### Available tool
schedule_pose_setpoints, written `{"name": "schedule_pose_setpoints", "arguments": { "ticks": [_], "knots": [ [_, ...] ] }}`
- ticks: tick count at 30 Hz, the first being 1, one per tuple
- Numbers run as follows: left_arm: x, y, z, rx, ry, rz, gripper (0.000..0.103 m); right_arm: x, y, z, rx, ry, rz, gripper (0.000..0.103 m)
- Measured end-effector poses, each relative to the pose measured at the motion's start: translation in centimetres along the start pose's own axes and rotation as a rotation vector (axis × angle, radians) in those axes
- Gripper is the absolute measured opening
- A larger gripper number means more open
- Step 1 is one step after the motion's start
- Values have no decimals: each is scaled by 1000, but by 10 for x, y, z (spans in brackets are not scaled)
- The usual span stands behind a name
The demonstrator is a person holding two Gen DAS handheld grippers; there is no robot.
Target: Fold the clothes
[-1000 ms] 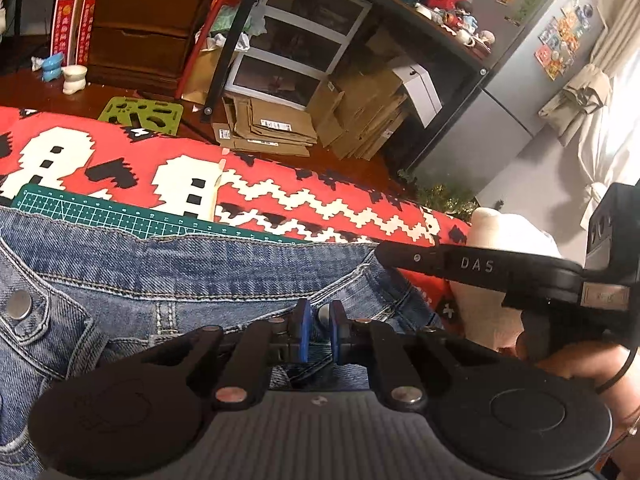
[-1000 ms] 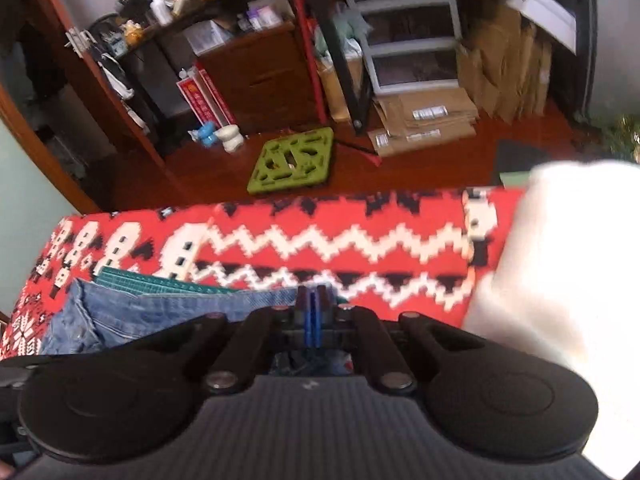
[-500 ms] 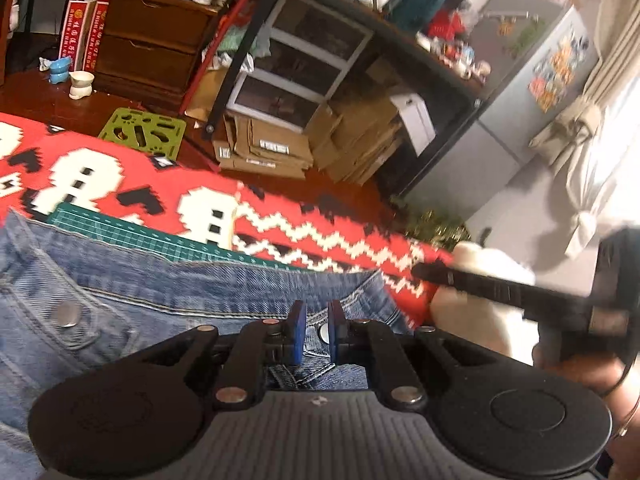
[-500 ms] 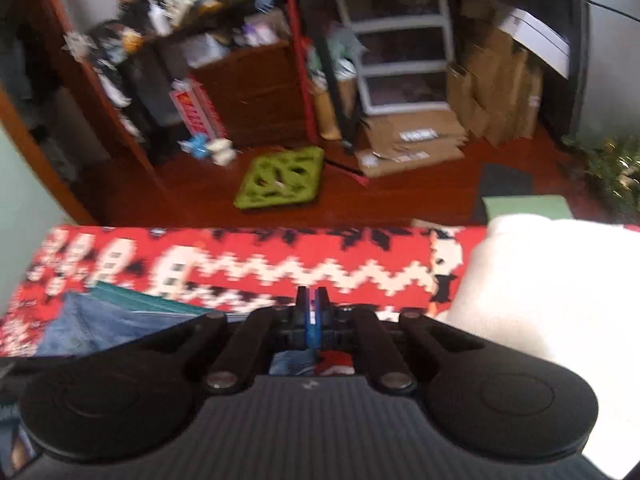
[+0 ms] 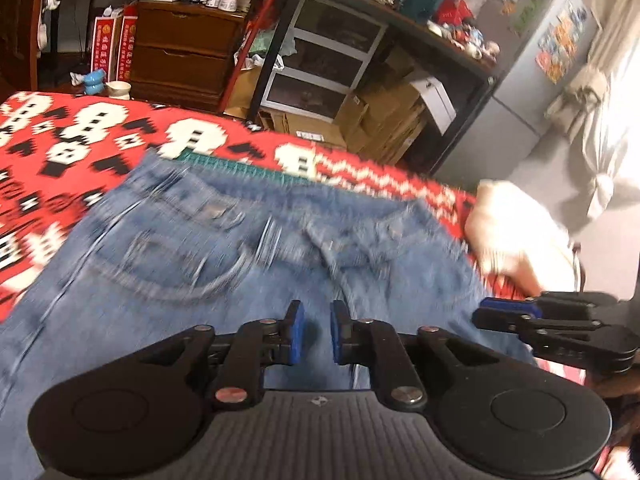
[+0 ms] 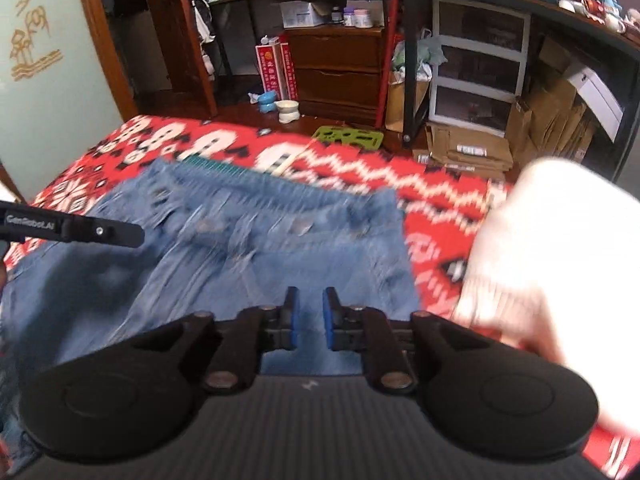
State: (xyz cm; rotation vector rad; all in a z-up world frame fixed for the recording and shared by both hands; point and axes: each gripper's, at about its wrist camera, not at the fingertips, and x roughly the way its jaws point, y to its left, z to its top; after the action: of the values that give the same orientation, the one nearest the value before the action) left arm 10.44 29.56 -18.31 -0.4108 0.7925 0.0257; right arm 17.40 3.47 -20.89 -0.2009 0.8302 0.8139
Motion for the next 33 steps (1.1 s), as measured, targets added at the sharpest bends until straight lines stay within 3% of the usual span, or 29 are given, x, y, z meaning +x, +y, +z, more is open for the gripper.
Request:
{"name": "schedule_pose_setpoints", "arguments": {
  "ticks": [6,8,10,18,23,25,27,33],
  "knots": [
    [-31,-6,-34,83,-26,56,50,-30,27,-44,-25,33,-1,40],
    [-39,-7,-45,99,-31,74,61,-33,33,-56,-29,24,-15,52],
    [-44,-8,-54,131,-17,120,62,-37,39,-69,-30,17,-30,61],
    [-44,2,-83,181,56,174,64,-46,57,-108,-70,19,-83,89],
    [-44,-5,-98,262,26,194,74,-54,61,-124,-83,4,-83,98],
    [-42,-10,-105,302,12,201,89,-58,60,-130,-77,-8,-87,100],
    [-40,-14,-113,337,-9,211,94,-62,59,-136,-72,-21,-90,102],
    [-41,-11,-123,329,-71,207,101,-71,61,-148,-46,-56,-102,102]
  ]
}}
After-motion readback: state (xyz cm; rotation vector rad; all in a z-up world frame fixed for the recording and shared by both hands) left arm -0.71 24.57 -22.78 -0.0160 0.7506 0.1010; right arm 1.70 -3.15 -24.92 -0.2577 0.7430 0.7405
